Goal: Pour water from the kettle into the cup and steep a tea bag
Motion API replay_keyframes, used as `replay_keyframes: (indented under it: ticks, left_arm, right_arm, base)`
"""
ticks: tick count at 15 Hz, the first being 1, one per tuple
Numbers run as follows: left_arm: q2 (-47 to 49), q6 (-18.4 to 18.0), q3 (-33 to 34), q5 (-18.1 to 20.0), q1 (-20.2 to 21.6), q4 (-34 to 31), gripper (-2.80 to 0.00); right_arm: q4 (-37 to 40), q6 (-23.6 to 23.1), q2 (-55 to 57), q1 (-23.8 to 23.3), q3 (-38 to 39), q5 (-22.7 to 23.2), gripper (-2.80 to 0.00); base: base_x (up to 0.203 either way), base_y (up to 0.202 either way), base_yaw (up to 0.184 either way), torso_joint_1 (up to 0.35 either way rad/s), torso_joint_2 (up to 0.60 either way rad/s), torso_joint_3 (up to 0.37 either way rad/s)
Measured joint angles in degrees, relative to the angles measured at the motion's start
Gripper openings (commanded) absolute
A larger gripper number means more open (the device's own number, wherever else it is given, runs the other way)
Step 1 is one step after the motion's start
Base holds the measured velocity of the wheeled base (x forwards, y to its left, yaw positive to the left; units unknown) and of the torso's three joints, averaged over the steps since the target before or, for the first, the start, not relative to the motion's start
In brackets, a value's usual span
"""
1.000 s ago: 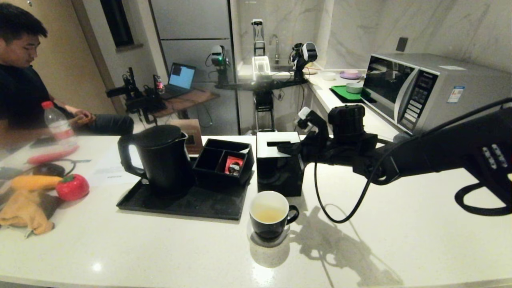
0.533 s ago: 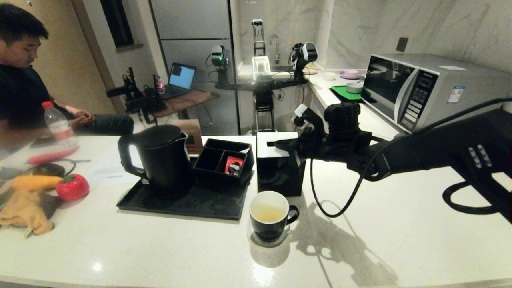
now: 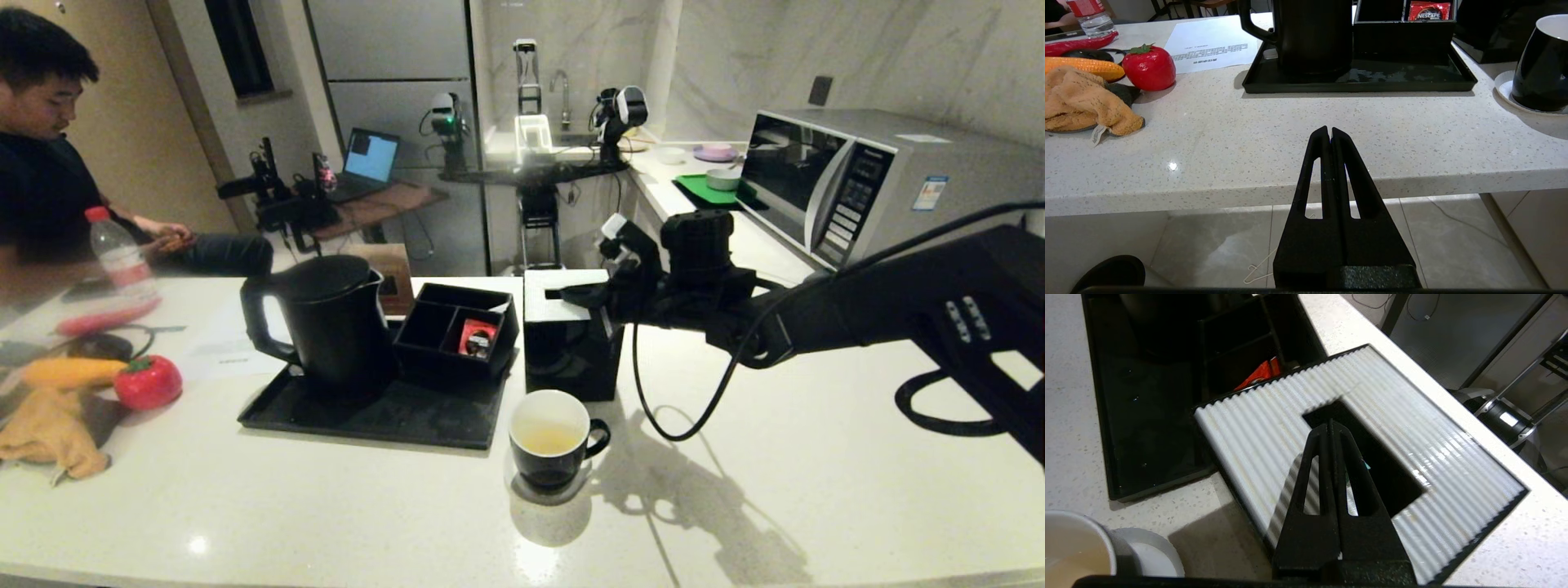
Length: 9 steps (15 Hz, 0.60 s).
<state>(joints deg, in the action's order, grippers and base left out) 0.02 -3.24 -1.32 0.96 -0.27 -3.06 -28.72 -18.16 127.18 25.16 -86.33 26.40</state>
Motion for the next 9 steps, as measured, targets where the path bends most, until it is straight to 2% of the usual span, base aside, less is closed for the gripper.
replay_keyframes:
  ticks: [4, 9]
  left_arm:
    - [0.0, 0.0, 0.0, 0.0, 0.0, 0.0, -2.8]
    - [0.0, 0.0, 0.0, 0.0, 0.0, 0.0, -2.8]
  right_arm:
    - [-0.1, 0.3, 0.1, -1.1, -1.8, -2.4, -2.8]
    - [0.1, 0.4, -0.6, -1.7, -2.0, -2.7, -2.8]
  base:
    - [0.0, 0.0, 0.0, 0.0, 0.0, 0.0]
    - [0.0, 0.0, 0.0, 0.0, 0.0, 0.0]
